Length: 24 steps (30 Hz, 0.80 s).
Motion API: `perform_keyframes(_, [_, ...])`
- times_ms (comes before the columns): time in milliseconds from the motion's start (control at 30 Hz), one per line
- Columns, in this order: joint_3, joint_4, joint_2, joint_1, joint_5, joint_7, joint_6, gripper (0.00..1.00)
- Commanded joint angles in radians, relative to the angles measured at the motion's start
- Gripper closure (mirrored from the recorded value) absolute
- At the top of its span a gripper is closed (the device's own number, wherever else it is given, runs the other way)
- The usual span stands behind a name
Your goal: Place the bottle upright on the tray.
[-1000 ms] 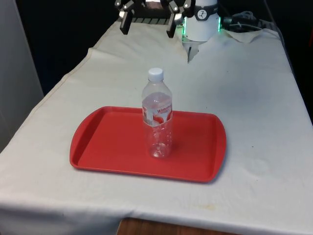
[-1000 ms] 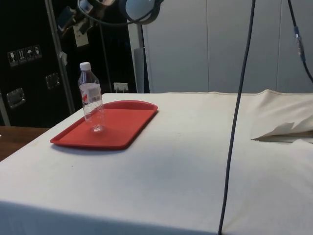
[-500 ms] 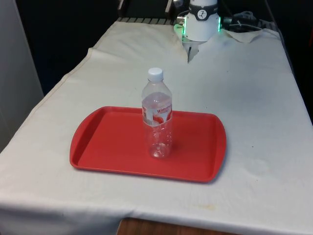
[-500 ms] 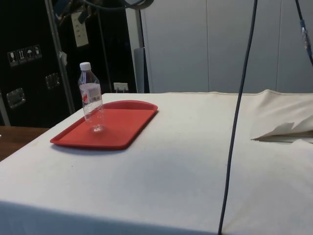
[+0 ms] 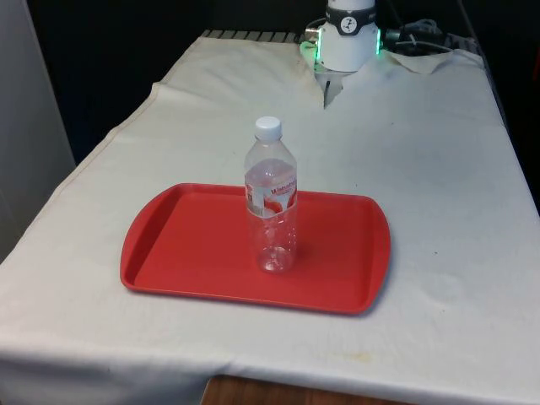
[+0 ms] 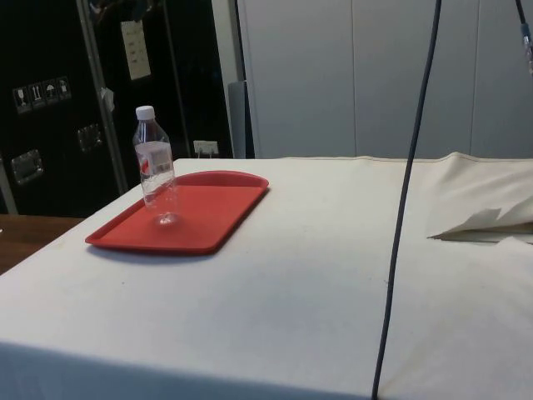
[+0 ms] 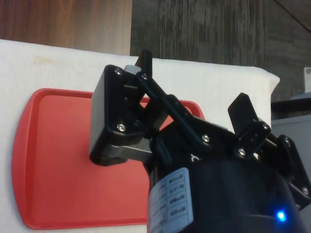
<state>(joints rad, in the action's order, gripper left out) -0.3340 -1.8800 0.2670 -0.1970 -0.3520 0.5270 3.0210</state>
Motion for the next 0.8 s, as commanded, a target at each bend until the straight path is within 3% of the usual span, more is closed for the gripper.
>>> perform_keyframes(0, [0.020, -0.006, -0.013, 0.005, 0.019, -0.011, -0.017, 0.00])
perform_keyframes(33, [0.020, -0.004, -0.015, 0.005, 0.020, -0.011, -0.023, 0.00])
perform_keyframes(67, [0.001, 0.006, -0.006, 0.000, 0.001, 0.000, -0.015, 0.00])
perform_keyframes(100, [0.002, 0.009, -0.008, 0.000, 0.003, 0.000, -0.022, 0.00])
perform_keyframes(133, [0.022, 0.002, -0.019, 0.005, 0.023, -0.012, -0.037, 0.00])
perform_keyframes(333, [0.028, 0.017, -0.033, 0.005, 0.037, -0.015, -0.081, 0.00])
perform_keyframes(367, [0.009, 0.026, -0.022, 0.000, 0.015, 0.000, -0.067, 0.00])
perform_keyframes(400, [0.028, 0.018, -0.035, 0.005, 0.039, -0.015, -0.087, 0.00])
perform_keyframes(600, [0.035, 0.027, -0.045, 0.005, 0.055, -0.020, -0.137, 0.00])
perform_keyframes(633, [0.017, 0.037, -0.035, 0.000, 0.030, -0.002, -0.122, 0.00])
perform_keyframes(667, [0.037, 0.031, -0.047, 0.005, 0.061, -0.022, -0.151, 0.00])
perform_keyframes(767, [0.040, 0.036, -0.050, 0.005, 0.068, -0.023, -0.171, 0.00])
